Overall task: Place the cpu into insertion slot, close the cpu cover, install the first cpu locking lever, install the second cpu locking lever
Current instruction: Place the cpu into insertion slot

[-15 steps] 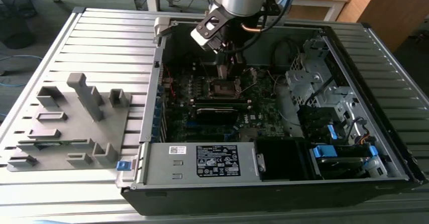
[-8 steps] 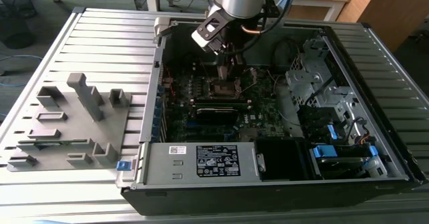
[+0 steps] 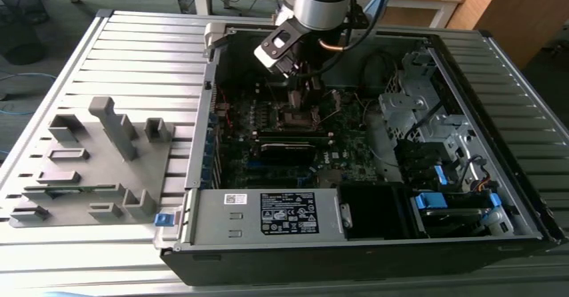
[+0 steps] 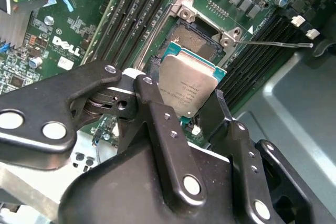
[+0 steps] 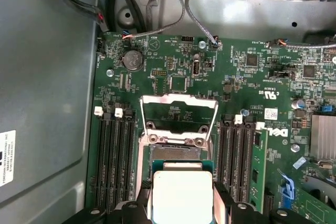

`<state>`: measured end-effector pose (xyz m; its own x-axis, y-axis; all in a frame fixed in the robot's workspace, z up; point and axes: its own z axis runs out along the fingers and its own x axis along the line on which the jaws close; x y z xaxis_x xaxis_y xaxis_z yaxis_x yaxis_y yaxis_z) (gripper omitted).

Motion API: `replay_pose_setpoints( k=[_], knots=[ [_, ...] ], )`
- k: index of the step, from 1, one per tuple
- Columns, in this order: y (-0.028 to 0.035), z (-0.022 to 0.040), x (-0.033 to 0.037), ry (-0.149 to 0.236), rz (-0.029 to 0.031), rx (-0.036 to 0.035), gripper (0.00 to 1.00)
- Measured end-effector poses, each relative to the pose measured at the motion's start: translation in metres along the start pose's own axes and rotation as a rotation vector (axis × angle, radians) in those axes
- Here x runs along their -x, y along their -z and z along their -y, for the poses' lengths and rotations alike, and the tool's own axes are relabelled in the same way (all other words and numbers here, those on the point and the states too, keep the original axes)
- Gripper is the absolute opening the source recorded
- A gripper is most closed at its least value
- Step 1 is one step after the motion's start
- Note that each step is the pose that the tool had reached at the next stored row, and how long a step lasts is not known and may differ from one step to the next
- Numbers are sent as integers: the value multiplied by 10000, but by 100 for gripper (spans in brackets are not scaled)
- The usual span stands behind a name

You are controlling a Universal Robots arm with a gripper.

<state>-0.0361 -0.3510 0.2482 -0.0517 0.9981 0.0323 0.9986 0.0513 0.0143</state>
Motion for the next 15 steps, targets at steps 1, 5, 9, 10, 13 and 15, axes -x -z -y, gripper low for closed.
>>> replay_pose_setpoints(
  k=[1,5,9,10,13,15],
  knots=[
    [-5,0,-1,0,-3,2,54],
    [-59,1,-4,0,-4,2,54],
    [-131,2,-6,-1,-3,1,54],
    [-149,2,-7,-1,-3,1,54],
    [-201,2,-9,0,-2,1,54],
    [-211,2,-9,0,-2,1,54]
  ],
)
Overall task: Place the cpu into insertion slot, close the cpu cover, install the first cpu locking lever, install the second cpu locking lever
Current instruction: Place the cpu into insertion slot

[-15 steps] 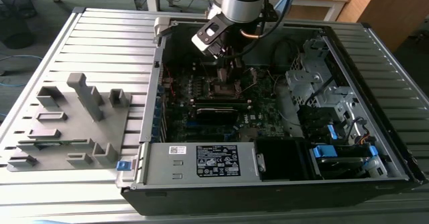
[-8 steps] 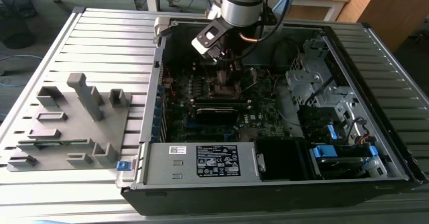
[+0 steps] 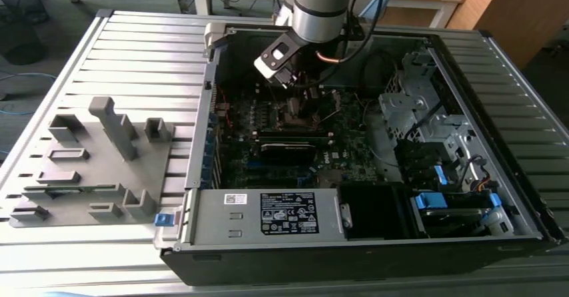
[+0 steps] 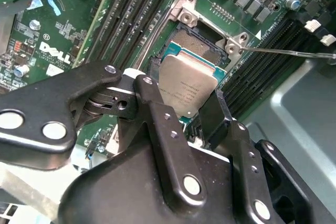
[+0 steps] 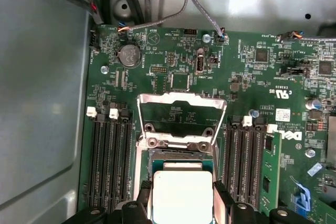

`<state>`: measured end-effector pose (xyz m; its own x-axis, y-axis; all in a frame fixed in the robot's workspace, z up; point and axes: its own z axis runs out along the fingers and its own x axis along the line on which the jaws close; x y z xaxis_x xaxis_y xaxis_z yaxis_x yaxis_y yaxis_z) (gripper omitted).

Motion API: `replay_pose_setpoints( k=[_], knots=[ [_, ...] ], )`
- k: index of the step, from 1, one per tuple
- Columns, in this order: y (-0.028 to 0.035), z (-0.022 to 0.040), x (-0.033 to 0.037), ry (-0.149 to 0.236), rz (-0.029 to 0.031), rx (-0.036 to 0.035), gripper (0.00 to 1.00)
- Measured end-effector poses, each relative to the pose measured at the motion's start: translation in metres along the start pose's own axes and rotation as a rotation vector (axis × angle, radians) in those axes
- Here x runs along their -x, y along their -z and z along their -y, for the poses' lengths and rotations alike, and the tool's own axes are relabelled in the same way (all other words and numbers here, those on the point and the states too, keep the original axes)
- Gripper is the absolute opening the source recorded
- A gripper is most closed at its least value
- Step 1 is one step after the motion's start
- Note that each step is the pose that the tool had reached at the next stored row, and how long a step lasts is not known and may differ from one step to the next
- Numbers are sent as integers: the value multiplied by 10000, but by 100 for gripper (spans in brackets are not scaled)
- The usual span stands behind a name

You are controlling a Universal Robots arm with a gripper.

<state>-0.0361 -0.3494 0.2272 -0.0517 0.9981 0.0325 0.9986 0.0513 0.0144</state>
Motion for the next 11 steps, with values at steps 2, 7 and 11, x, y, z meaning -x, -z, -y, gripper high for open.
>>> replay_pose_setpoints(
  k=[2,7,11],
  knots=[
    [0,0,0,0,2,-1,54],
    [-2,0,0,0,0,0,54],
    [-3,-1,-14,-1,0,1,54]
  ],
)
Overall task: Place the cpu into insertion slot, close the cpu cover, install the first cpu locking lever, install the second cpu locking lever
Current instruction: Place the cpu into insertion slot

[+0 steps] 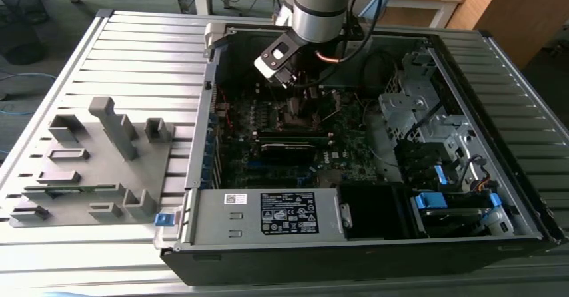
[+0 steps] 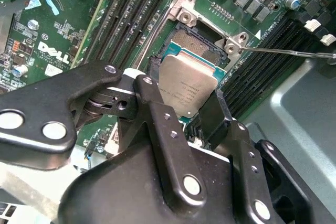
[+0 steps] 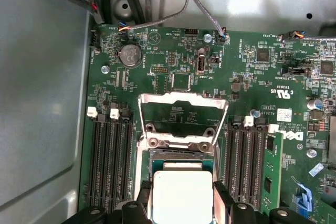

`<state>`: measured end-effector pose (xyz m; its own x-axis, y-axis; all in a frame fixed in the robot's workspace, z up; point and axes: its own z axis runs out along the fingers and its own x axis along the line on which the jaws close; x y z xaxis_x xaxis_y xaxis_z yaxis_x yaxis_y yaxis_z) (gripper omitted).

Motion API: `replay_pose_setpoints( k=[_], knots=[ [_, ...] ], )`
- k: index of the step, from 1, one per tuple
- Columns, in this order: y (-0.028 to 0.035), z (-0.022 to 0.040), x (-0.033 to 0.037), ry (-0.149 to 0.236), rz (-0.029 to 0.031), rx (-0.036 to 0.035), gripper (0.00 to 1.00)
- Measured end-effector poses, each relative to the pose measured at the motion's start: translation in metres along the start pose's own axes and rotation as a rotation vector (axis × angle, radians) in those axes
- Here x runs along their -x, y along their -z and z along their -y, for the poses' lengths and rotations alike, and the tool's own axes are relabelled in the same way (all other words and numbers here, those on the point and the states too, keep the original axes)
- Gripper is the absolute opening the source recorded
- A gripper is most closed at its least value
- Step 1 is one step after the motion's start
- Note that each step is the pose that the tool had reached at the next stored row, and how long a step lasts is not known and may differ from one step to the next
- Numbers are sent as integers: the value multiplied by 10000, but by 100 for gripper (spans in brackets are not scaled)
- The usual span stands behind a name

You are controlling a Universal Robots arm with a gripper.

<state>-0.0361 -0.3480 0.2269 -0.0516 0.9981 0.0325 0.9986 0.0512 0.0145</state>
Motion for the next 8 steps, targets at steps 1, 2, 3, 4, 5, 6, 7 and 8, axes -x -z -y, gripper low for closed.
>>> replay_pose_setpoints(
  k=[1,2,3,4,5,6,7,8],
  knots=[
    [-4,-1,-2,1,-3,1,54],
    [-12,0,-4,1,-2,1,54],
    [-24,0,-5,0,0,0,54],
    [-37,1,-7,0,-1,0,54],
    [-51,1,-9,0,-1,0,54],
    [-63,1,-10,0,-1,0,54],
    [-73,1,-10,1,-1,0,54],
    [-79,1,-10,1,0,-1,54]
  ],
)
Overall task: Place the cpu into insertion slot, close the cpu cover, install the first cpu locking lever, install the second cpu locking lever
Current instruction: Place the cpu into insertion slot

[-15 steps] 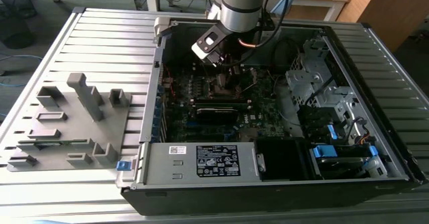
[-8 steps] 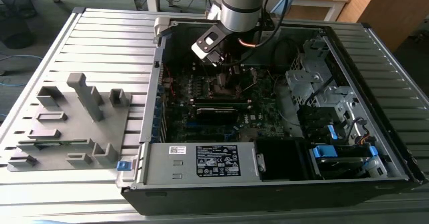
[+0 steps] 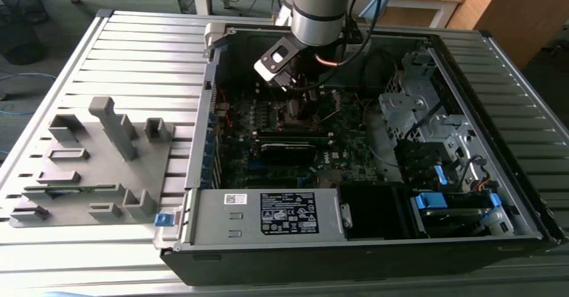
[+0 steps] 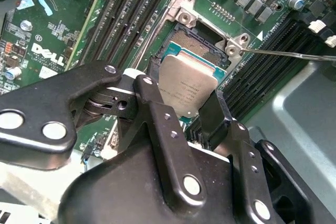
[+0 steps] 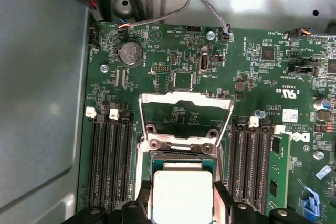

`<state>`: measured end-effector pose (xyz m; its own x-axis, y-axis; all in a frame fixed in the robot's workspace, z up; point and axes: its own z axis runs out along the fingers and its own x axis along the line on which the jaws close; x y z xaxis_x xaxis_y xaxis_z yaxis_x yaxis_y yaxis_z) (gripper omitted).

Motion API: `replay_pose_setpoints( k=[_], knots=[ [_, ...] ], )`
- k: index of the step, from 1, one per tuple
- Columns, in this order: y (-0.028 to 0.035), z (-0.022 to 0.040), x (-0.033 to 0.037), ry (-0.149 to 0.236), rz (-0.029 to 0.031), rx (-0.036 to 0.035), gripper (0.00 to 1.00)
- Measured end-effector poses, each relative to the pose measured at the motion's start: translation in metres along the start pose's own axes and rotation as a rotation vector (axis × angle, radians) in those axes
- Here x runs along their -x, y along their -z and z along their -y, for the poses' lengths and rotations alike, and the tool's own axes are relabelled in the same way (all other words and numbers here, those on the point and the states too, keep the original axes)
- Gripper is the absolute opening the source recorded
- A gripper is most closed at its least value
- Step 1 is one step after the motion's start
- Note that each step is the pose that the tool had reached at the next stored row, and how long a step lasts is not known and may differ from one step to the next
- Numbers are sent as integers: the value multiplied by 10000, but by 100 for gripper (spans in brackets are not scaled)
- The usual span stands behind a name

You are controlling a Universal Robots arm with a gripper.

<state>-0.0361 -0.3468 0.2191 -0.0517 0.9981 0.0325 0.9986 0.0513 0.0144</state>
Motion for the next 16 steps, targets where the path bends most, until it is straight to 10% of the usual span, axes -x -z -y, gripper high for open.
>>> replay_pose_setpoints(
  k=[16],
  knots=[
    [-96,4,-42,0,-3,0,54]
  ],
)
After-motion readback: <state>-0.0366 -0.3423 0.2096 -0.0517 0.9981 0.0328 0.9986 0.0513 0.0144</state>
